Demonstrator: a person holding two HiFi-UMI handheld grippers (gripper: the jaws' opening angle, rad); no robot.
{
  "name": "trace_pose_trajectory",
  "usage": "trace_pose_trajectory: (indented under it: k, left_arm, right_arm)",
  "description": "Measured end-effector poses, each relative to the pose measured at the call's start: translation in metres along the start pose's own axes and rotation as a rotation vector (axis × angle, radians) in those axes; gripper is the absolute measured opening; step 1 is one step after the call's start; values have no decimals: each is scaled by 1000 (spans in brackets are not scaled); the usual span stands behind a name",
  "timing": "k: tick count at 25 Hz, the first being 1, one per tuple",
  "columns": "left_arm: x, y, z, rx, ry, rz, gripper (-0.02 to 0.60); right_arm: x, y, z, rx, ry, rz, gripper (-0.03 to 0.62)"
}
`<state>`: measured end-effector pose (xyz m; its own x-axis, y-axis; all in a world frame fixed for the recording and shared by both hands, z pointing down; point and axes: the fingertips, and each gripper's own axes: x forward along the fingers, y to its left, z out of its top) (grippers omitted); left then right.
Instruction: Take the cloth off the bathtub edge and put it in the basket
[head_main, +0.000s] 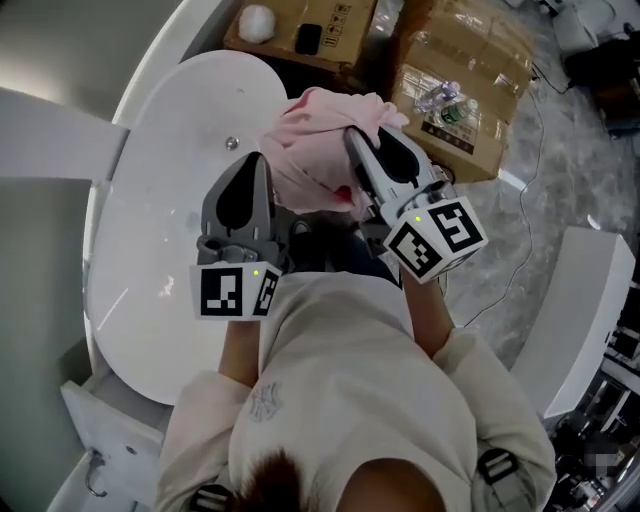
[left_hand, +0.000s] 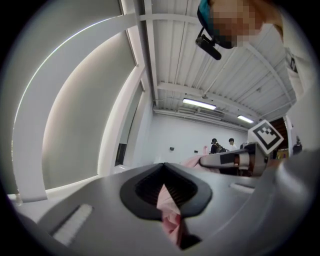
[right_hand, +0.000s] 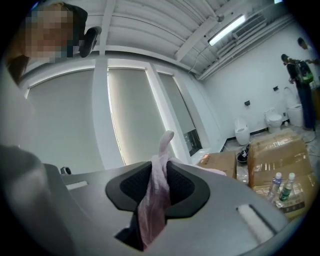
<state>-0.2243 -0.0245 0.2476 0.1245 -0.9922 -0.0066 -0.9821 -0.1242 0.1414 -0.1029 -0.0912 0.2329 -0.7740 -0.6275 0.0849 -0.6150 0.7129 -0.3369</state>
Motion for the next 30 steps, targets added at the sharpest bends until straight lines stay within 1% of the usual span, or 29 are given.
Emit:
trace_pose_trajectory:
  k: [10,15,21,30]
  left_arm:
    - [49,-92,-7,3,18,-161,49]
    - [64,-135,-11,7,23,-207,49]
    - [82,-196,-15,15,21,-267,49]
    - [94,-279,-34,12,32,-349,49]
  right_arm:
    - [-74,-78,23,11,-53,-159,84]
    - [-111,-109,30,11,-64,-212,84]
    - [-164,-150,42,19,-86,-274,84]
    - [-232,-198,45,31,-114,-337,84]
